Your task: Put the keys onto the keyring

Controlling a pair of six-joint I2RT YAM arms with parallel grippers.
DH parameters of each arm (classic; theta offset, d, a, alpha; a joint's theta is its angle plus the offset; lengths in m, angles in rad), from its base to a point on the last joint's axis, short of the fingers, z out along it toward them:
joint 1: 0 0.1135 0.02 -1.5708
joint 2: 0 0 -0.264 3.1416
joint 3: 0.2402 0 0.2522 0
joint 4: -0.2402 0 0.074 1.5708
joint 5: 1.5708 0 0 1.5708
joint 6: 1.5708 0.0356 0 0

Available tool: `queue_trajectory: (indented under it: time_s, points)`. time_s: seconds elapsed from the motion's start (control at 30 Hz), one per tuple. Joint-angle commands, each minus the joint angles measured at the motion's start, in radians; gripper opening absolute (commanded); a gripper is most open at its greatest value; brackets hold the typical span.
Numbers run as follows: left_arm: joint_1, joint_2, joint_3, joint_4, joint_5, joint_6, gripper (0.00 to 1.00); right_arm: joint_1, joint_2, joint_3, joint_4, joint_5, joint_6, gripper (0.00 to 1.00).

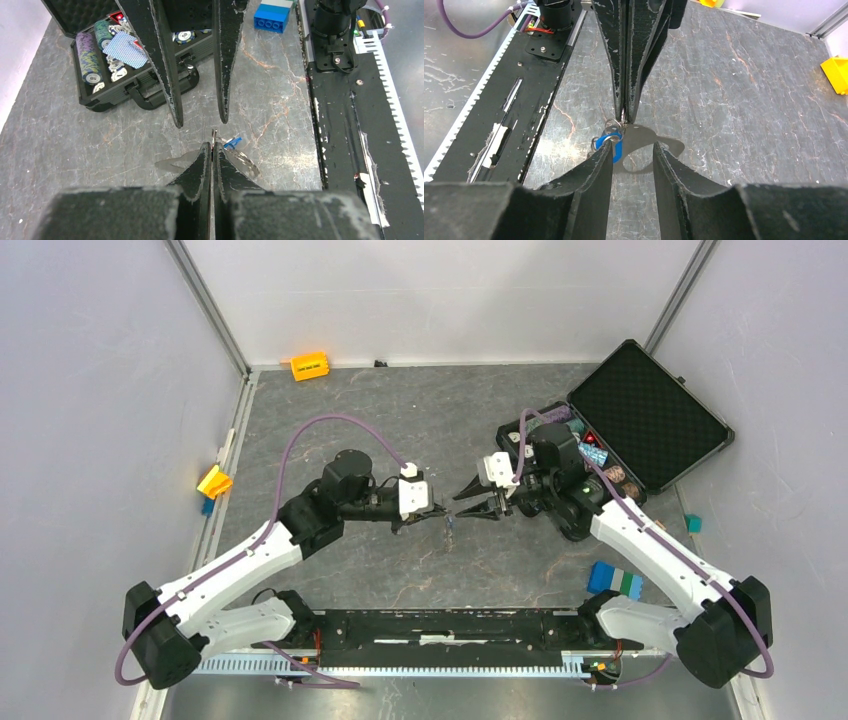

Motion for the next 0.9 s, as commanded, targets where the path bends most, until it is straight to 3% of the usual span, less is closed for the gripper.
queue_trajectory:
  time_s: [0.0, 0.23, 0.67, 0.87]
  points:
    - [0.007, -0.004, 0.024, 0.041, 0.063, -0.055, 0.02, 0.0, -0.032, 0.001, 0.069, 0.001, 0.044, 0.4]
    - [0.014, 0.016, 0.01, 0.096, 0.091, -0.118, 0.02, -0.001, -0.039, -0.042, 0.182, -0.021, 0.152, 0.35]
    - [0.067, 0.009, -0.058, 0.244, 0.121, -0.247, 0.02, 0.0, -0.022, -0.022, 0.094, -0.064, 0.066, 0.35]
    - [0.091, 0.01, -0.082, 0.312, 0.178, -0.31, 0.02, -0.001, -0.017, -0.026, 0.126, -0.048, 0.104, 0.28]
